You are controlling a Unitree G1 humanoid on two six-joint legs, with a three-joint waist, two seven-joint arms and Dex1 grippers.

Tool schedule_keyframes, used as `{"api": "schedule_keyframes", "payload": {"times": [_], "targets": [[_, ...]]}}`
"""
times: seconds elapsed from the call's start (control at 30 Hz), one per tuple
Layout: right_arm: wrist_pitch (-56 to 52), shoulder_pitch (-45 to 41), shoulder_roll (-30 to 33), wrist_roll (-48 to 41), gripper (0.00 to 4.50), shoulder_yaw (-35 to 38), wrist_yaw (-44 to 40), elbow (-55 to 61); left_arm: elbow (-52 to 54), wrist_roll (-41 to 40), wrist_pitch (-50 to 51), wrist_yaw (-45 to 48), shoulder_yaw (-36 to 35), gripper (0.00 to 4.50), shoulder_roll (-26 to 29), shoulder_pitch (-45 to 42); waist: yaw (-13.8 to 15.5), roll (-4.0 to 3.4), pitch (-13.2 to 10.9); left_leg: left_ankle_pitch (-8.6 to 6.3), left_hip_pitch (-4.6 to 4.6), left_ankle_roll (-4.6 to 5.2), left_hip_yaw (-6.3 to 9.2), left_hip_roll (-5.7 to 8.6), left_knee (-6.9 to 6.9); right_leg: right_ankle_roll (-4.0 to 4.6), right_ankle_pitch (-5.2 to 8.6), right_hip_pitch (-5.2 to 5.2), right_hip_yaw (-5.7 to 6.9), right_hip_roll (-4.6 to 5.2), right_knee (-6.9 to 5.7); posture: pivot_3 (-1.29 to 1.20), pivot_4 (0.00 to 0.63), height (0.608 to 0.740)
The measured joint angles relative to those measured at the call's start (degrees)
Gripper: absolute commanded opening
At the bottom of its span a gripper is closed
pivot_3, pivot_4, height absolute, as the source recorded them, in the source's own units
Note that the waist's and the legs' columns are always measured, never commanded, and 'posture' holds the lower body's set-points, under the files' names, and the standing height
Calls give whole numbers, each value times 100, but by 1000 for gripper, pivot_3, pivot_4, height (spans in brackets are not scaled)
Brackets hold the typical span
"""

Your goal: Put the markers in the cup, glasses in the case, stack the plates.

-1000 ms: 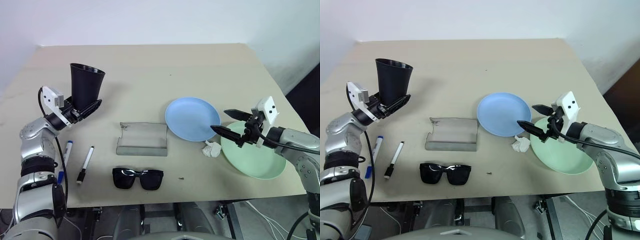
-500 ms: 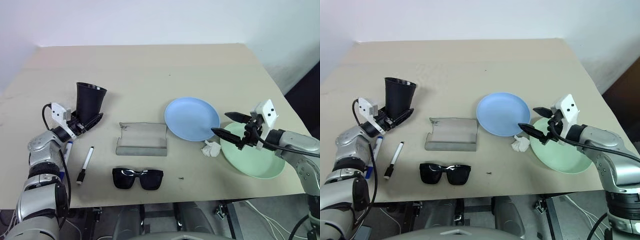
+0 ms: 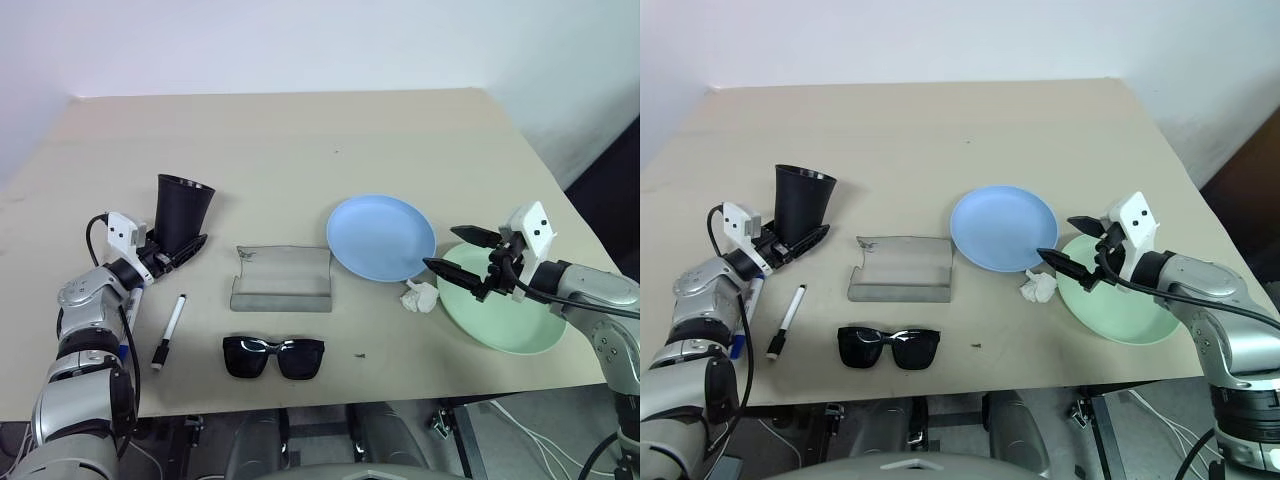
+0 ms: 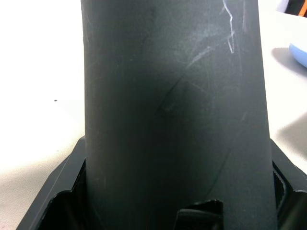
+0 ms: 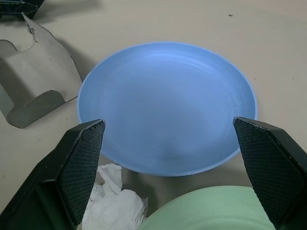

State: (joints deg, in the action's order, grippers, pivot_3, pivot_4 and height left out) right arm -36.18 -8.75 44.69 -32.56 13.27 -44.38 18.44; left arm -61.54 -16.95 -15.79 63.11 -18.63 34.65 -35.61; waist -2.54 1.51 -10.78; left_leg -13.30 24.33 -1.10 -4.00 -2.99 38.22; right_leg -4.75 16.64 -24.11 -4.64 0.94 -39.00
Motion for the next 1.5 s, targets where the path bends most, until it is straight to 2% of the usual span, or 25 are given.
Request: {"api": "schedule_keyframes", "payload": {"times": [0.27, 0.33, 0.4, 0.97, 1.3, 1.5], "targets": [[45, -5, 0, 39, 4500, 0, -50, 0, 111, -115, 87, 67, -40, 3396, 2, 115, -12, 1, 13, 0, -1, 0, -7, -2, -4, 0, 0, -3, -5, 0, 1, 0, 150, 735], [49, -22, 0, 41, 4500, -2, -59, 0, 146, -152, 167, 81, -62, 4123, 11, 139, -16, 1, 13, 0, -1, 0, -10, -3, -5, 0, 0, -6, -7, 0, 1, 0, 150, 735], [61, -43, 0, 47, 4500, -12, -73, -2, 139, -179, 264, 101, -73, 4465, 58, 211, -21, 1, 13, 0, 0, 0, -12, -4, -7, 0, 0, -9, -9, 0, 1, 0, 150, 735], [242, -407, -115, 205, 4500, -362, -216, -287, 466, -434, 511, 490, -134, 4465, 274, 596, -6, 5, 13, 0, 6, 0, -22, -7, -9, 3, 1, -21, -16, 4, 2, 0, 150, 735], [287, -496, -188, 315, 4500, -536, -261, -421, 2033, -501, 2282, 885, 120, 4465, 963, 613, 5, 15, 10, 0, 10, 0, -23, -8, -10, 19, 10, -22, -15, 13, 5, 0, 150, 735], [287, -526, -270, 386, 4500, -613, -241, -485, 2840, -43, 3238, 340, 697, 4465, 1258, 444, 6, 16, 9, 0, 11, 0, -23, 0, -9, 17, 10, -22, -16, 11, 8, 0, 150, 735]]}}
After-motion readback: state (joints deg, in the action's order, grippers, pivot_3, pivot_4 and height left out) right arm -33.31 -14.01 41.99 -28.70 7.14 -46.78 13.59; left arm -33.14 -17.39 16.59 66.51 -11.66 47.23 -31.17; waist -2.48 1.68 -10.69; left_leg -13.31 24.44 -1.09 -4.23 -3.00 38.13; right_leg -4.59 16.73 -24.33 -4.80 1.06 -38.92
